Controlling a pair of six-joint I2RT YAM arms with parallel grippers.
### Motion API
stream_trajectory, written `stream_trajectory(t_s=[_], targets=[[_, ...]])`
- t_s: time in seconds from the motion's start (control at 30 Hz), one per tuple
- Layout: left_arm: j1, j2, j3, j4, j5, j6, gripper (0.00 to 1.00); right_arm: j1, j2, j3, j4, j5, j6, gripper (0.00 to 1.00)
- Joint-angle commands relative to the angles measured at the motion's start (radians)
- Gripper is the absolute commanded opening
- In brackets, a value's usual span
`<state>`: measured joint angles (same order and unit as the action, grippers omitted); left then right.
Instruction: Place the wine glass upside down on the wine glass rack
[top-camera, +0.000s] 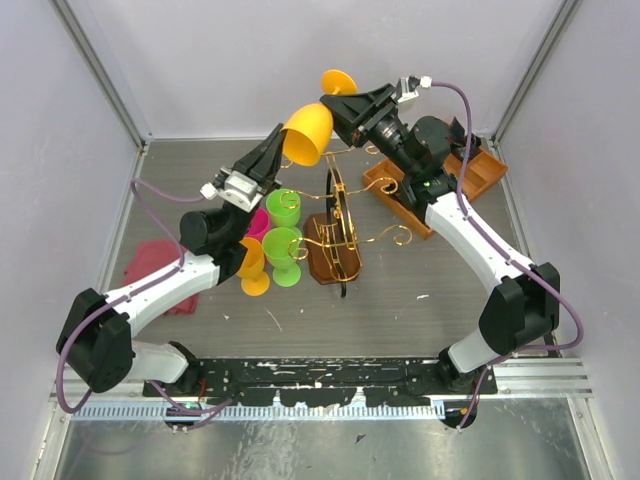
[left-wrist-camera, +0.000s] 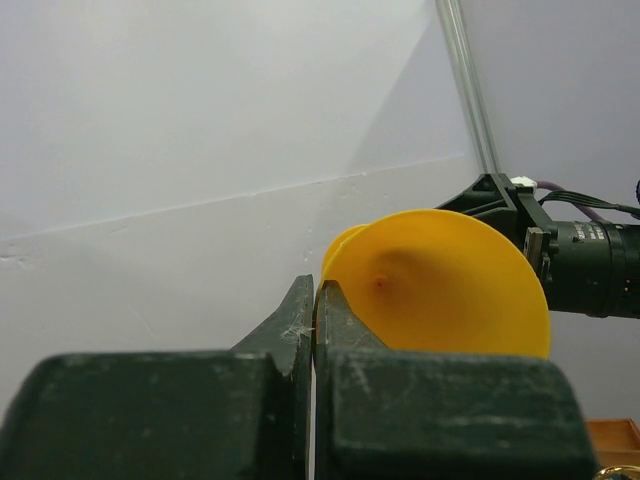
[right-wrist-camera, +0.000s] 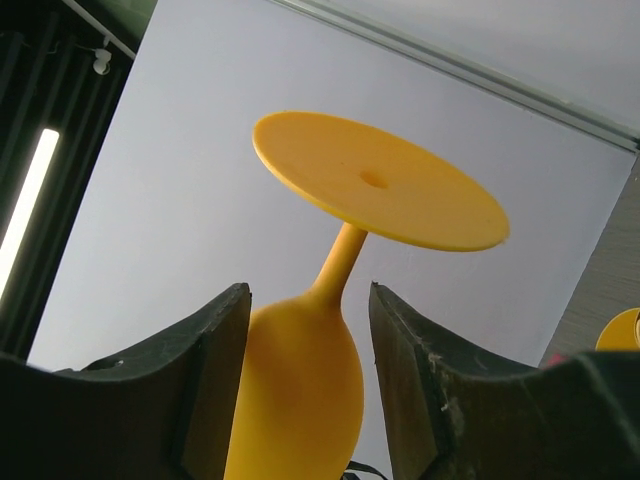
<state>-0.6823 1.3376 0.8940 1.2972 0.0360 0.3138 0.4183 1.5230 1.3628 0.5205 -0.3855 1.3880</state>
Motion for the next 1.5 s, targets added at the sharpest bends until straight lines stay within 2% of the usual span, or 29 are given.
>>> stream_trajectory(t_s=[0.0, 0.13, 0.53, 0.6, 0.7, 0.9, 1.07, 1.17, 1.3, 1.47], targets=[[-0.005, -0.024, 0.006, 0.024, 0.016, 0.020, 0.00, 0.000, -0.013, 0.018, 0.080, -0.028, 0.007, 0.55], [-0.011, -0.022, 0.005, 0.015, 0.015, 0.037, 0.00, 0.001, -0.009, 0.020, 0.088, -0.041, 0.012, 0.47], [-0.010, -0.023, 0.006, 0.006, 0.025, 0.037, 0.00, 0.001, -0.017, 0.023, 0.084, -0.049, -0.042, 0.13], [-0.010, -0.029, -0.001, 0.002, 0.025, 0.042, 0.07, 0.001, -0.022, 0.030, 0.071, -0.045, -0.076, 0.08], [-0.011, -0.039, -0.013, -0.009, 0.027, 0.050, 0.30, -0.003, -0.032, 0.041, 0.038, -0.033, -0.138, 0.01], [-0.011, -0.076, -0.065, -0.073, 0.021, 0.084, 0.45, -0.051, -0.054, 0.083, -0.030, -0.005, -0.241, 0.01], [-0.010, -0.162, -0.122, -0.213, 0.017, 0.092, 0.57, -0.111, -0.082, 0.171, -0.181, 0.058, -0.428, 0.01], [-0.011, -0.205, -0.153, -0.302, 0.024, 0.073, 0.60, -0.147, -0.101, 0.219, -0.277, 0.124, -0.555, 0.01], [-0.010, -0.231, -0.174, -0.391, 0.022, 0.057, 0.60, -0.214, -0.136, 0.240, -0.332, 0.168, -0.644, 0.01], [-0.009, -0.216, -0.075, -0.519, -0.131, 0.026, 0.63, -0.252, -0.220, 0.226, -0.428, 0.268, -0.800, 0.01]])
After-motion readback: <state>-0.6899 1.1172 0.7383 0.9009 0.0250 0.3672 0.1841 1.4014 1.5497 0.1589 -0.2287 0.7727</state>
